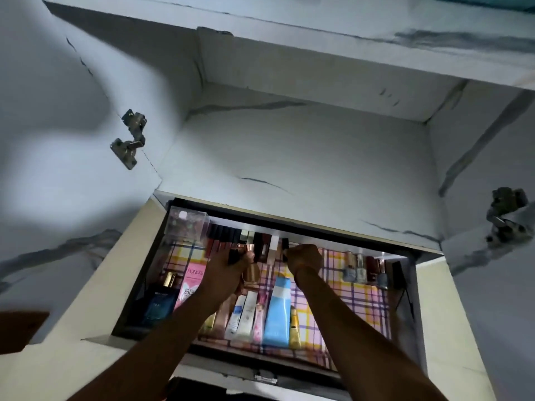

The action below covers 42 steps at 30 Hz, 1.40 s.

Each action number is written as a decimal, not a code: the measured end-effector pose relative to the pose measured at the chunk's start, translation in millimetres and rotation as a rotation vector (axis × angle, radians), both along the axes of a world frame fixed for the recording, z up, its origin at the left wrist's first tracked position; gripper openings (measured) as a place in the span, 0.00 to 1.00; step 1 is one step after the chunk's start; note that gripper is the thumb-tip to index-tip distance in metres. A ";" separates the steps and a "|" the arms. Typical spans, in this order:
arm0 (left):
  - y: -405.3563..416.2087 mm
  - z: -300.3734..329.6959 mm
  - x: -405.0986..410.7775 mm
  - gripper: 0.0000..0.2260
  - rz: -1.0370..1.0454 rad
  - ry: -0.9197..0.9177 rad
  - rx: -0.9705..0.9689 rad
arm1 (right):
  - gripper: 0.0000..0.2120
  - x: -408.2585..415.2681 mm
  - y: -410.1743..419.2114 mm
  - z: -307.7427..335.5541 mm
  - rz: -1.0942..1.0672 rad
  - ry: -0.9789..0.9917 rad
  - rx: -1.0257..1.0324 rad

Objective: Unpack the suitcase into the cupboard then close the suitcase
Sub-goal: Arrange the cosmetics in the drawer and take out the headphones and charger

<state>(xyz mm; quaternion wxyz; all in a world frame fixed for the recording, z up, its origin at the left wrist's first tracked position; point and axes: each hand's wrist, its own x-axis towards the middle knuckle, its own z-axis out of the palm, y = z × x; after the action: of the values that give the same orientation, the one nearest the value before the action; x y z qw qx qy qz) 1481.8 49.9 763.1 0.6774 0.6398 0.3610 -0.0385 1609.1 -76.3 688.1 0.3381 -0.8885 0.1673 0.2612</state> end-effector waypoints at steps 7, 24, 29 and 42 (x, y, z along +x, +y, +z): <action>13.4 -10.3 6.3 0.06 -0.055 0.045 -0.011 | 0.11 -0.2 5.7 -21.9 0.073 -0.062 -0.041; 4.7 -13.6 26.2 0.13 -0.104 0.073 -0.076 | 0.14 -31.3 -10.7 28.1 -0.049 0.067 0.632; -22.7 -15.7 44.2 0.10 -0.090 0.086 -0.173 | 0.14 -61.2 -45.1 59.5 -0.021 0.085 0.825; -79.9 -19.6 69.5 0.05 -0.264 0.148 -0.117 | 0.07 -50.9 -102.9 26.3 -0.032 -0.229 0.414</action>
<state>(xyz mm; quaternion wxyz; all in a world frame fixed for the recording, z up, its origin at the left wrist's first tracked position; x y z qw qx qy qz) 1551.3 -30.0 743.5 0.6742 0.6365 0.3199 -0.1950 1558.2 -179.2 714.4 0.5340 -0.8212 0.0848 0.1822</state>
